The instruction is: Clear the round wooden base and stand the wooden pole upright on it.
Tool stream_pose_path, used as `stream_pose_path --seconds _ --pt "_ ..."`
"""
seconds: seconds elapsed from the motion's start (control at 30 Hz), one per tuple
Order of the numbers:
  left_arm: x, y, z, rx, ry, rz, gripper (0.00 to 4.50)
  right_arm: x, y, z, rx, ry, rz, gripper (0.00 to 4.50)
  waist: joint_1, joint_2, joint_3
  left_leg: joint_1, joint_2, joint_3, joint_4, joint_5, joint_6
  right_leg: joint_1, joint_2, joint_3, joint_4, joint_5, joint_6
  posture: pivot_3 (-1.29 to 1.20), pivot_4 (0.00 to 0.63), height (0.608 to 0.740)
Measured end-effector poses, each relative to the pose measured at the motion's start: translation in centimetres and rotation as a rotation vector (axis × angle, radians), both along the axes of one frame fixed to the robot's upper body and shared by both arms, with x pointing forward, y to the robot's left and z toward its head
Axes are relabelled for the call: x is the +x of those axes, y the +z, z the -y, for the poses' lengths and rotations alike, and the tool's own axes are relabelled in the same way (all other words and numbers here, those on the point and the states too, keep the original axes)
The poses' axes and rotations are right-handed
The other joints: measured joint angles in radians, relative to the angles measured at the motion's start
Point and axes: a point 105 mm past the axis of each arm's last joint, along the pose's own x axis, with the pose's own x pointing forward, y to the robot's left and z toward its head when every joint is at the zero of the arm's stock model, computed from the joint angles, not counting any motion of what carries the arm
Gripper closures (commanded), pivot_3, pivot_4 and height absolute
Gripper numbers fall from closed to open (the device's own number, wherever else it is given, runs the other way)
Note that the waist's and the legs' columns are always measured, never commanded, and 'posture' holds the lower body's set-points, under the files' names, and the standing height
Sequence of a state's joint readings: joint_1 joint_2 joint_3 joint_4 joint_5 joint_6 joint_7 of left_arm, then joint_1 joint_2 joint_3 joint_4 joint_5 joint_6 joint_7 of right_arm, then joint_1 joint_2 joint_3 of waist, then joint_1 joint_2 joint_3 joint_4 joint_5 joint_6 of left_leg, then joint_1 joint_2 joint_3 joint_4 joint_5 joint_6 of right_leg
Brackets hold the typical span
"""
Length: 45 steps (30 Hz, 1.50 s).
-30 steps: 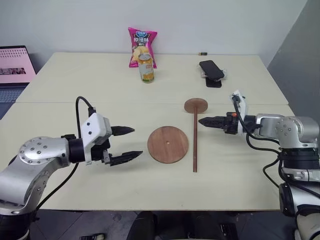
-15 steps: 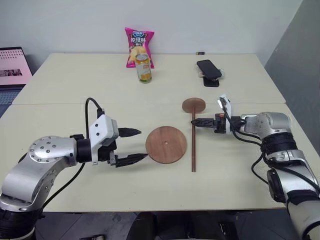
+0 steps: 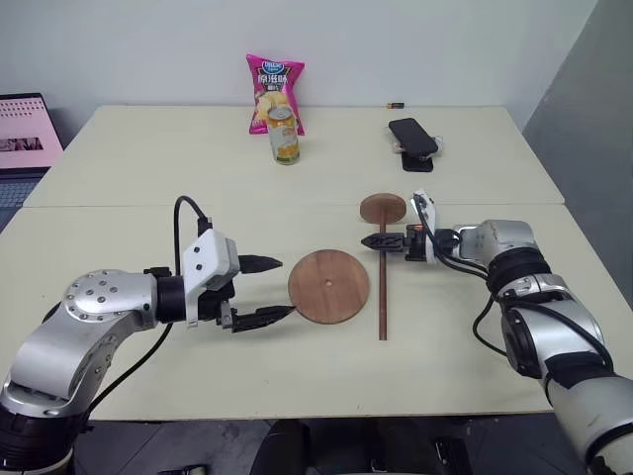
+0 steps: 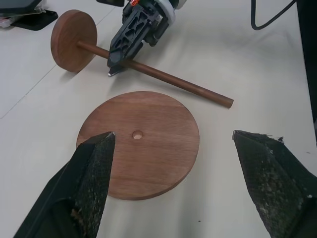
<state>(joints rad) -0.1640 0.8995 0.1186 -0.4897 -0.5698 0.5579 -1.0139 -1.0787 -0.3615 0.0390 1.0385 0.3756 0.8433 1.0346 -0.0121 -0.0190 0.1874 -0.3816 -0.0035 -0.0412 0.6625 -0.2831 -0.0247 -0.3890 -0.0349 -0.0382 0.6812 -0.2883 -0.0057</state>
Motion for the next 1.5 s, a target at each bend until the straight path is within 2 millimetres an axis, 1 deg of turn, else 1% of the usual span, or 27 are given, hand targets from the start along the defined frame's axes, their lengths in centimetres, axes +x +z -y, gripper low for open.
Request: stream_pose_path --seconds 0.03,0.1,0.2,0.33,0.37,0.4,0.57,0.67,0.73,0.77,0.8,0.87,0.93,0.97,1.07,1.13,1.23,1.3,1.37,1.43,1.5 --pt "0.0 -0.1 0.0 0.000 0.001 -0.002 0.53 0.0 -0.1 -0.1 0.009 0.000 -0.005 1.50 0.000 0.000 0.000 0.000 0.000 0.000 0.000 0.000 0.000 0.000 0.000 0.000 0.000 0.000 0.000 0.00 0.150 0.740" --pt "0.1 -0.2 -0.1 -0.001 0.004 -0.007 0.53 -0.1 -0.3 -0.2 0.025 0.000 -0.019 1.97 -0.003 0.000 0.000 0.000 0.000 0.000 0.000 0.000 0.000 0.000 0.000 0.000 0.000 0.000 0.000 0.00 0.150 0.740" --pt "0.2 -0.1 -0.1 0.000 0.005 -0.005 0.53 -0.2 -0.4 -0.2 0.026 0.000 -0.026 2.56 -0.004 0.000 0.000 0.000 0.000 0.000 0.000 0.000 0.000 0.000 0.000 0.000 0.000 0.000 0.000 0.00 0.150 0.740" --pt "0.3 -0.1 -0.1 0.003 0.008 0.000 0.53 -0.1 -0.1 -0.1 0.059 -0.006 -0.030 3.73 -0.005 0.000 0.000 0.000 0.000 0.000 0.000 0.000 0.000 0.000 0.000 0.000 0.000 0.000 0.000 0.00 0.150 0.740" --pt "0.3 -0.1 -0.1 0.005 0.008 0.001 0.53 -0.3 0.0 -0.3 0.090 -0.001 -0.045 3.95 -0.006 0.000 0.000 0.000 0.000 0.000 0.000 0.000 0.000 0.000 0.000 0.000 0.000 0.000 0.000 0.00 0.150 0.740" --pt "0.3 -0.1 -0.2 0.007 0.010 0.002 0.53 -0.3 0.5 -0.6 0.118 0.009 -0.044 4.06 -0.006 0.000 0.000 0.000 0.000 0.000 0.000 0.000 0.000 0.000 0.000 0.000 0.000 0.000 0.000 0.00 0.150 0.740" --pt "0.3 -0.1 -0.2 0.009 0.009 0.014 0.53 -0.2 1.5 -1.0 0.140 0.022 -0.030 4.20 -0.005 0.000 0.000 0.000 0.000 0.000 0.000 0.000 0.000 0.000 -0.001 0.000 0.000 0.000 0.000 0.00 0.150 0.740" --pt "0.5 -0.2 -0.3 0.007 0.016 0.009 0.53 0.0 1.8 -0.9 0.156 0.008 -0.023 4.21 -0.005 0.000 0.000 0.000 0.000 0.000 0.000 0.000 0.000 0.000 -0.001 0.000 0.000 0.000 0.000 0.00 0.150 0.740" --pt "0.5 -0.2 -0.3 0.007 0.016 0.008 0.53 0.4 2.6 -0.7 0.170 -0.019 0.008 4.23 -0.006 0.000 0.000 0.000 0.000 0.000 0.000 0.000 0.000 0.000 -0.001 0.000 0.000 0.000 0.000 0.00 0.150 0.740" --pt "0.4 -0.2 -0.4 0.007 0.017 0.006 0.53 0.7 3.4 -0.6 0.178 -0.030 0.049 4.23 -0.006 0.000 0.000 0.000 0.000 0.000 0.000 0.000 0.000 -0.001 -0.001 0.000 0.000 0.000 0.000 0.00 0.150 0.740" --pt "0.4 -0.3 -0.5 0.007 0.022 0.001 0.53 1.0 4.8 -0.7 0.203 -0.038 0.101 4.23 -0.006 0.000 0.000 -0.001 0.000 0.000 0.000 0.000 0.000 -0.001 -0.001 0.000 0.000 0.000 0.000 0.00 0.150 0.740" --pt "0.2 -0.6 -1.0 0.008 0.041 -0.012 0.53 0.9 8.0 -0.9 0.230 -0.025 0.241 4.23 -0.006 0.000 0.000 -0.001 0.000 0.000 -0.001 0.000 0.000 -0.001 0.000 0.000 0.000 0.000 0.000 0.00 0.150 0.740" --pt "0.0 -0.8 -1.7 0.016 0.067 -0.021 0.53 -0.1 10.4 -1.3 0.236 0.010 0.367 4.23 -0.008 0.000 0.000 -0.001 0.001 0.000 -0.001 0.000 0.000 -0.001 0.000 0.000 -0.001 0.000 0.000 0.00 0.150 0.740" --pt "-0.1 -0.8 -2.1 0.021 0.082 -0.024 0.53 -0.8 11.1 -1.7 0.229 0.024 0.426 4.23 -0.008 0.000 0.000 -0.001 0.001 0.000 -0.001 0.000 0.000 -0.001 0.000 0.000 -0.001 0.000 0.000 0.00 0.150 0.740" --pt "-0.3 -0.9 -3.2 0.026 0.125 -0.027 0.53 -2.7 11.9 -3.2 0.214 0.051 0.562 4.23 -0.011 0.000 0.000 -0.001 0.001 0.000 -0.001 0.000 0.000 -0.001 0.000 0.000 0.000 0.000 0.000 0.00 0.150 0.740" --pt "-0.6 -1.1 -3.6 0.027 0.145 -0.035 0.53 -3.4 12.4 -4.1 0.216 0.049 0.629 4.23 -0.013 0.000 0.000 0.000 0.001 0.000 -0.001 0.000 0.000 -0.001 0.000 0.000 0.000 0.000 0.001 0.00 0.150 0.740" --pt "-1.1 -1.5 -4.3 0.031 0.172 -0.046 0.53 -5.0 13.9 -5.5 0.225 0.061 0.817 4.23 -0.015 0.001 0.000 0.000 0.001 -0.001 -0.001 0.000 0.000 -0.001 0.000 0.000 0.000 0.000 0.001 0.00 0.150 0.740" --pt "-1.7 -1.8 -4.8 0.026 0.192 -0.046 0.53 -6.6 13.9 -6.7 0.264 0.089 0.920 4.23 -0.015 0.000 0.000 0.000 0.001 -0.001 -0.002 0.000 0.000 -0.001 0.000 0.000 -0.001 0.000 0.001 0.00 0.150 0.740" --pt "-2.2 -1.9 -5.3 -0.003 0.215 -0.025 0.53 -7.8 13.1 -8.5 0.311 0.109 0.984 4.23 -0.018 0.000 0.000 0.000 0.001 0.000 -0.002 0.000 0.000 -0.001 0.000 0.001 -0.001 0.000 0.001 0.00 0.150 0.740" --pt "-2.3 -1.8 -5.4 -0.028 0.223 0.008 0.53 -8.5 12.3 -9.8 0.316 0.126 1.025 4.23 -0.017 0.000 0.000 0.000 0.001 -0.001 -0.001 0.000 0.000 -0.002 0.000 0.000 0.000 0.000 0.001 0.00 0.150 0.740" --pt "-2.4 -1.6 -5.4 -0.052 0.227 0.039 0.53 -8.8 12.7 -10.3 0.334 0.112 1.082 4.23 -0.012 0.000 0.000 0.001 0.001 -0.001 -0.001 0.000 0.000 -0.001 0.000 0.000 0.000 0.000 0.001 0.00 0.150 0.740"
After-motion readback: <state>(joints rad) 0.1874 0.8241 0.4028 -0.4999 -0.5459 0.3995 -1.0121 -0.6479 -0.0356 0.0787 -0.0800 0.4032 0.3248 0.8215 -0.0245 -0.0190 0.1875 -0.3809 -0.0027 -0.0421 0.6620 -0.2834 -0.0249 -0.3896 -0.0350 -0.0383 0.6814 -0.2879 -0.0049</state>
